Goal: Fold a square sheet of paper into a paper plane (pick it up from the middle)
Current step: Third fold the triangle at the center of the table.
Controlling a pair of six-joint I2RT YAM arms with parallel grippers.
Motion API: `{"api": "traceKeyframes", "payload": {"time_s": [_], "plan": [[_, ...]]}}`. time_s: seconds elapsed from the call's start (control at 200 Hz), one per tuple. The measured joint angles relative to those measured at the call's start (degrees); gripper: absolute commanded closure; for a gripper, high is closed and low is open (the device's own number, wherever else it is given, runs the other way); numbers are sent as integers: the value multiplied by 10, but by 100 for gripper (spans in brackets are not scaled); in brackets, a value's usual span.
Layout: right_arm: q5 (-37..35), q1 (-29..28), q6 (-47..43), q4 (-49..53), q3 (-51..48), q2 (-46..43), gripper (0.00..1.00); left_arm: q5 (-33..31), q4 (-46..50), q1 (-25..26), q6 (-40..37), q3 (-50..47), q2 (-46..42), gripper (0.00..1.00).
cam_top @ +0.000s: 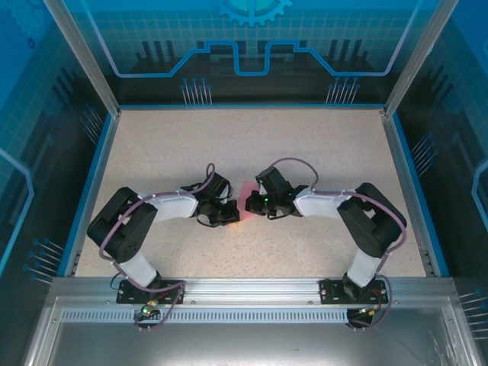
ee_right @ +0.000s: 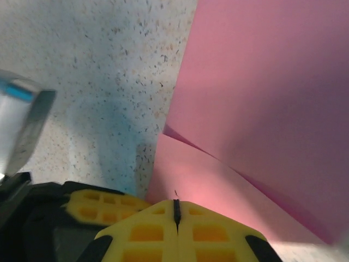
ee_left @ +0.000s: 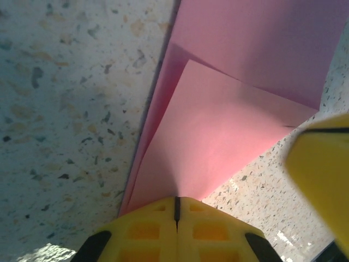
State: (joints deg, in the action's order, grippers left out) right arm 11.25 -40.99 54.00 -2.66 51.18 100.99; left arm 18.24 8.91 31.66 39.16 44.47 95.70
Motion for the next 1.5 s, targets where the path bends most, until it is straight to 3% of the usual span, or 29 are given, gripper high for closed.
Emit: {"api": "traceKeyframes", "payload": {"time_s": [0.285,0.45,0.635,0.82,1.025,1.23,1.5], "plan": [[5,5,3,-17,-16,28,99,0,1,-8,-21,0,1,100],[14,44,2,-43,-82,-18,99,9,9,-12,-23,14,15,100],[-28,91,-11,9,-112,-82,99,17,17,-17,-35,20,19,100],[-38,55,-24,33,-72,-95,99,17,32,-21,-53,33,24,100],[-17,1,-15,1,-17,-33,99,13,40,-23,-64,40,26,100],[-1,-4,5,-12,-8,28,99,11,41,-24,-65,40,26,100],[0,-3,22,-31,-15,31,99,7,32,-28,-30,39,13,98]]}}
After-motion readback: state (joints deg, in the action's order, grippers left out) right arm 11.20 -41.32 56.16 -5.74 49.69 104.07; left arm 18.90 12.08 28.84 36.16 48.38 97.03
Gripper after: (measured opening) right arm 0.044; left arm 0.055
